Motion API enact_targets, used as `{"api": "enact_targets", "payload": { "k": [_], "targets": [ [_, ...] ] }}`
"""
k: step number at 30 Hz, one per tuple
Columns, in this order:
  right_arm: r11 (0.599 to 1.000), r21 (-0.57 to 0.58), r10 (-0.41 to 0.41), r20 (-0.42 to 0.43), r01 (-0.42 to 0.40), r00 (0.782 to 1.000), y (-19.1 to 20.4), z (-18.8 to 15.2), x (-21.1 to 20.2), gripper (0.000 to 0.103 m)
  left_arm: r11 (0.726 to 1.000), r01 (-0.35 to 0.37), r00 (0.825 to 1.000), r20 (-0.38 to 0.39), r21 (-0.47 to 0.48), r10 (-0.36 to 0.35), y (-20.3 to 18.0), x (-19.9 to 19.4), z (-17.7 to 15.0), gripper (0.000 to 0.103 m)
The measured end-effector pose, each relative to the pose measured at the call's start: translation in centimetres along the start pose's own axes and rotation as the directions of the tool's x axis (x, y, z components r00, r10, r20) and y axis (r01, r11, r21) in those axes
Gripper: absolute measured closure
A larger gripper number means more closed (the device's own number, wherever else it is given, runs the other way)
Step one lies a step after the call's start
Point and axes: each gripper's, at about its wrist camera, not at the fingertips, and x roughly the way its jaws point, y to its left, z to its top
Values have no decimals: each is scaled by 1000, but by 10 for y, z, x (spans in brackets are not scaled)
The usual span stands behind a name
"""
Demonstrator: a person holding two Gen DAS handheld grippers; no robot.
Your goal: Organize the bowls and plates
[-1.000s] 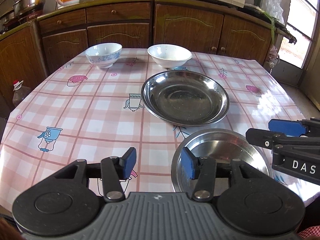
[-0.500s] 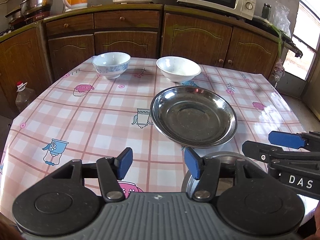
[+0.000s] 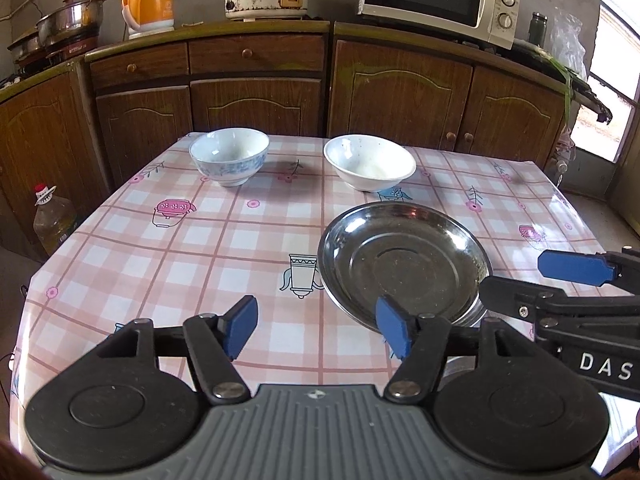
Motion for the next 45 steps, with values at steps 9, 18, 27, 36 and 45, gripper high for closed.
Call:
{"api": "enact_targets", "payload": {
  "k": [9,18,27,36,45],
  "targets": [
    [1000,8,-10,30,10,999,-6,27,10,30,1000,-5,1000,28,24,4,0,7,23,35],
    [1000,23,-17,37,16,999,-21,44,25,28,1000,-1,1000,26,29,0,-5,22,41,35],
    [999,42,-22,31,20,999,-34,56,47,27,999,3,1000,16,32,-4,-10,43,58,35],
    [997,67,-25,14,24,1000,-48,66,77,27,1000,0,1000,-2,31,1,-10,66,70,35],
    [996,73,-40,-4,40,999,-60,75,108,27,1000,-5,1000,-24,28,6,-9,92,83,35]
  ]
}}
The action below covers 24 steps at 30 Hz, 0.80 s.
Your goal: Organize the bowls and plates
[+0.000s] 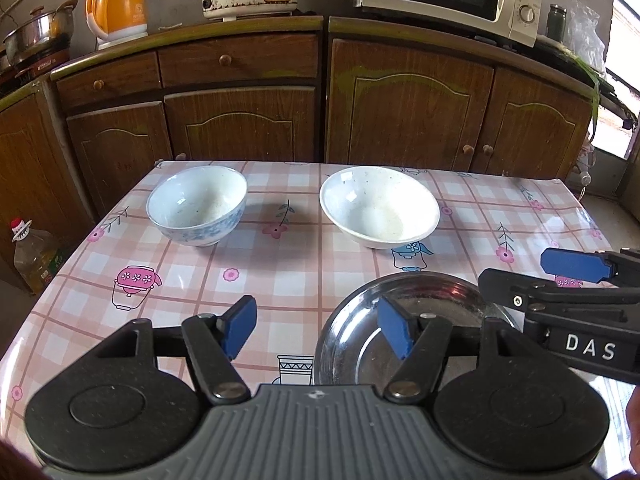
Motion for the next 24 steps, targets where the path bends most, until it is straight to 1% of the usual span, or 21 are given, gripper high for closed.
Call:
{"api": "enact_targets", "payload": {
  "k": [5,10,13,17,19,24],
  "targets": [
    [1000,11,-25,5,25,1000,-12,12,20,27,1000,-14,1000,5,6,14,-1,18,14,35],
    [999,22,-41,0,41,999,-23,24,42,27,1000,-24,1000,-3,-13,24,2,43,32,35],
    [998,28,-59,-3,59,998,-30,30,58,27,999,-33,999,-9,-9,33,2,59,43,35],
    [998,49,-45,-24,47,999,-39,38,82,27,999,-33,999,-26,0,33,3,83,52,35],
    [997,47,-52,-25,53,998,-42,41,94,27,1000,-28,999,-43,-5,28,3,96,56,35],
    [996,58,-61,-62,65,996,-48,47,128,28,1000,-26,997,-76,4,26,1,126,64,35]
  ]
}}
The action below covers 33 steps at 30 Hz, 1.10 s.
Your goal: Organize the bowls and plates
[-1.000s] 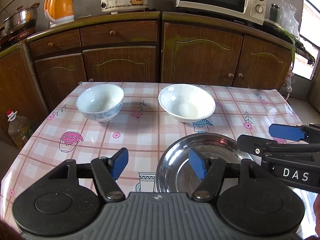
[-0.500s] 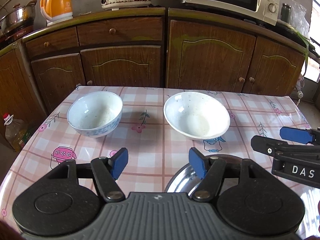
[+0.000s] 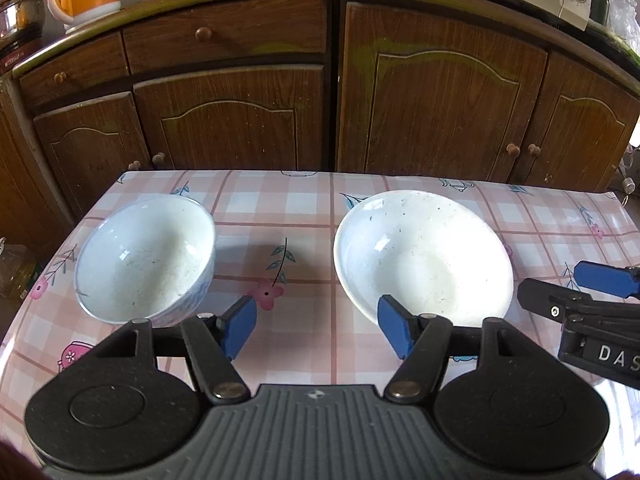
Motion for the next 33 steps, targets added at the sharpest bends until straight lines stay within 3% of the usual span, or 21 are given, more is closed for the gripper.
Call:
{"api": "enact_targets", "payload": {
  "k": [11,15,19,21,23,24,25,33],
  "targets": [
    [999,43,-20,-79,23,997,-12,8,65,31,999,-7,1000,-23,39,8,-8,45,19,35],
    [998,47,-26,-100,31,995,-14,8,80,39,999,11,999,-51,40,-9,-9,60,21,38],
    [997,73,-10,-107,18,994,-17,10,90,46,998,5,998,-57,59,-2,-11,73,23,48],
    [998,69,5,-111,3,994,-15,11,94,52,999,28,998,-59,39,-26,-8,76,23,48],
    [996,88,31,-119,-21,992,-15,12,96,60,997,68,996,-54,19,-67,-6,78,22,56],
    [995,96,43,-118,-32,992,-14,13,97,70,996,86,995,-45,21,-85,-7,77,22,66],
    [995,97,47,-115,-36,992,-12,14,96,71,995,98,994,-43,27,-96,-9,76,21,73],
    [996,84,45,-58,-40,997,-3,12,76,76,994,104,994,-11,-13,-104,-3,58,17,75]
  ]
}}
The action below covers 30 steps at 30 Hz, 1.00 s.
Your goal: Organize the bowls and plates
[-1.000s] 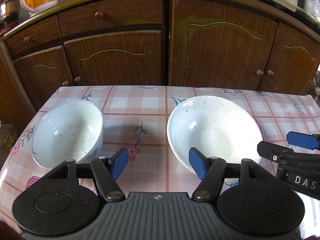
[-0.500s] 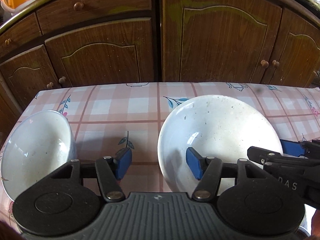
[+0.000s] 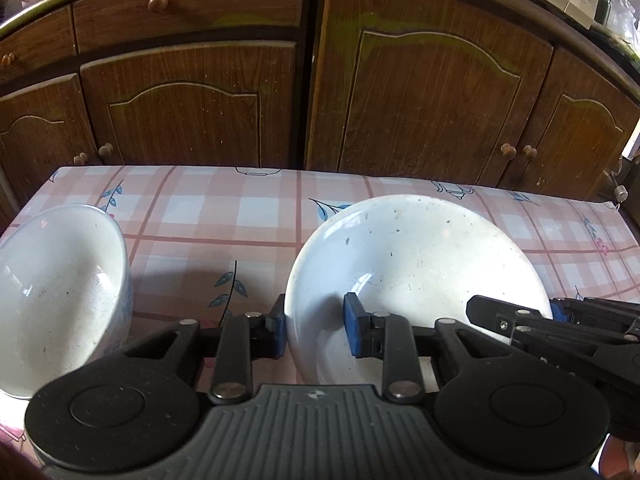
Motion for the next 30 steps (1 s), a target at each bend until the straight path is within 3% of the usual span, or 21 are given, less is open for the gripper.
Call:
{"api": "enact_targets", "payload": {
  "k": [30],
  "targets": [
    [995,-71,72,119,-64,990,62,-14,-166,76,997,-81,987,139,8,79,-5,-172,-25,74]
  ]
}}
